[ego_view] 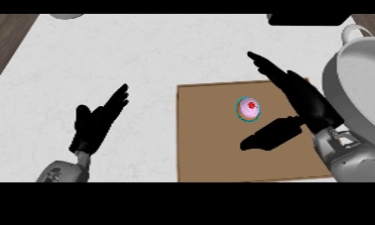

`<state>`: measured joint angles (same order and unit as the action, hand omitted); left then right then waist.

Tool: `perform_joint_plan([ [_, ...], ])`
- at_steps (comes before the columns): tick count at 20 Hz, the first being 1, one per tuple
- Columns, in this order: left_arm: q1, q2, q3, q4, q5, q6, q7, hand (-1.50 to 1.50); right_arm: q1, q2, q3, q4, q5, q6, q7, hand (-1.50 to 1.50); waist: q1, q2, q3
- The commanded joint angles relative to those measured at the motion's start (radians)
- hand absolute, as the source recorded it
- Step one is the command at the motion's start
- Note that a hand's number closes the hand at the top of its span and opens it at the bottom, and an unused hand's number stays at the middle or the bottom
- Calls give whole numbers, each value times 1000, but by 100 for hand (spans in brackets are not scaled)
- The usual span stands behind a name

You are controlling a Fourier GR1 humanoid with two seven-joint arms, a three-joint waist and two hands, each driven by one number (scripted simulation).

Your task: Pick the cupcake from the tray and place it in the pot

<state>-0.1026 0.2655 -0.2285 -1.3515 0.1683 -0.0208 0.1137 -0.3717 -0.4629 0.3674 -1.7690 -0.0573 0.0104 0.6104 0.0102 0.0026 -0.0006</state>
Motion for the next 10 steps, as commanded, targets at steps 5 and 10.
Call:
perform_joint_plan([
  [5,30,4,32,-49,-14,-43,24,0,75,0,-16,148,74,157,-103,-150,-8,-3,1],
  [10,85,-60,-3,-38,-75,-21,-24,0,58,27,-117,245,124,160,-257,-150,-8,-3,1],
])
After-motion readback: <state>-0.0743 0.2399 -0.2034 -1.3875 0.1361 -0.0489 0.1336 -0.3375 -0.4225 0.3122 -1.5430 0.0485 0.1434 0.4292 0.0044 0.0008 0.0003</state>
